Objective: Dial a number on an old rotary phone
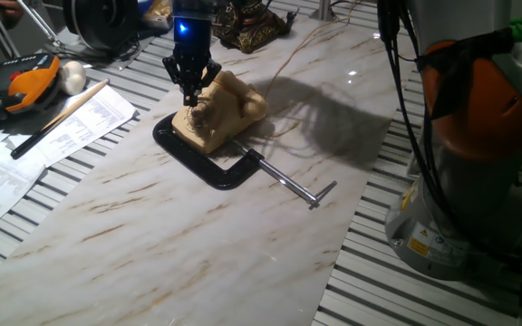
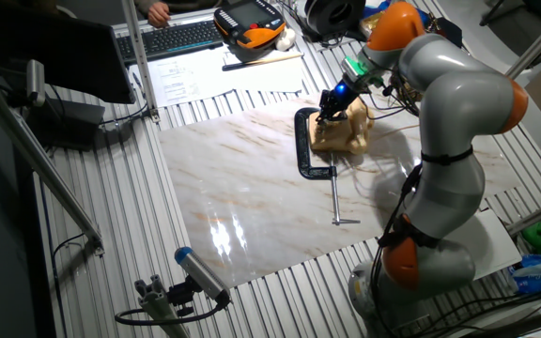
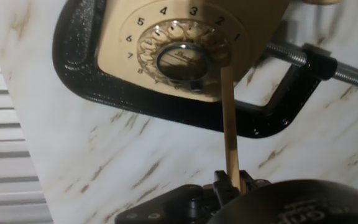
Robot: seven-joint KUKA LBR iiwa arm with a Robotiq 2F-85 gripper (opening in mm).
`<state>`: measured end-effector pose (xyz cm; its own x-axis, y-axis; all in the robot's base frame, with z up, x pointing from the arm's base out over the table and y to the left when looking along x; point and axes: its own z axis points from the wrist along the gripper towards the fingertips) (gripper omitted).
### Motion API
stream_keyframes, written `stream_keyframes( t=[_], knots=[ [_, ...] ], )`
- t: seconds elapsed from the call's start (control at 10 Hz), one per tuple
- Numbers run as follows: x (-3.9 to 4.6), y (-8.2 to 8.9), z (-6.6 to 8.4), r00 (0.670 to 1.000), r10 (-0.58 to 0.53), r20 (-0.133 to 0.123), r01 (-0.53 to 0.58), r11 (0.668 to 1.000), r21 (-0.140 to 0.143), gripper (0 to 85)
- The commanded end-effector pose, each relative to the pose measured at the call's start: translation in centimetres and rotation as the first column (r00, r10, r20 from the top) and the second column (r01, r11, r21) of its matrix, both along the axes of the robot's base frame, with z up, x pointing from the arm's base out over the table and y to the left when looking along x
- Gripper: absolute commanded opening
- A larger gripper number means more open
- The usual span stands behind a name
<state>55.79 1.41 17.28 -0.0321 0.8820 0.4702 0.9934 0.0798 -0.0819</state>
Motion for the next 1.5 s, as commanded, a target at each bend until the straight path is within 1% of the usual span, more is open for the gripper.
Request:
stream_keyframes(
  t=[0.0,0.2,0.4,0.5,0.6,0.7,0.9,1.0,1.2,1.3,1.4],
  knots=[
    [-0.01,0.0,0.0,1.000,0.011,0.011,-0.011,0.999,-0.043,0.0],
    [-0.01,0.0,0.0,0.999,0.021,0.032,-0.018,0.995,-0.095,0.0],
    [-0.01,0.0,0.0,0.998,0.041,0.040,-0.037,0.994,-0.103,0.0],
    [-0.01,0.0,0.0,0.998,0.050,0.043,-0.045,0.992,-0.116,0.0],
    [-0.01,0.0,0.0,0.997,0.053,0.047,-0.047,0.992,-0.120,0.0],
    [-0.01,0.0,0.0,0.999,0.028,0.035,-0.025,0.995,-0.099,0.0],
    [-0.01,0.0,0.0,1.000,-0.023,0.001,0.023,0.999,-0.036,0.0],
    [0.74,-0.4,0.2,0.999,-0.038,-0.023,0.038,0.999,-0.013,0.0],
    [1.70,-0.7,0.3,0.998,-0.056,-0.035,0.056,0.998,0.000,0.0],
    [2.32,-1.0,0.3,0.997,-0.068,-0.047,0.069,0.997,0.021,0.0],
    [3.17,-1.4,0.3,0.995,-0.074,-0.064,0.077,0.996,0.041,0.0]
  ],
)
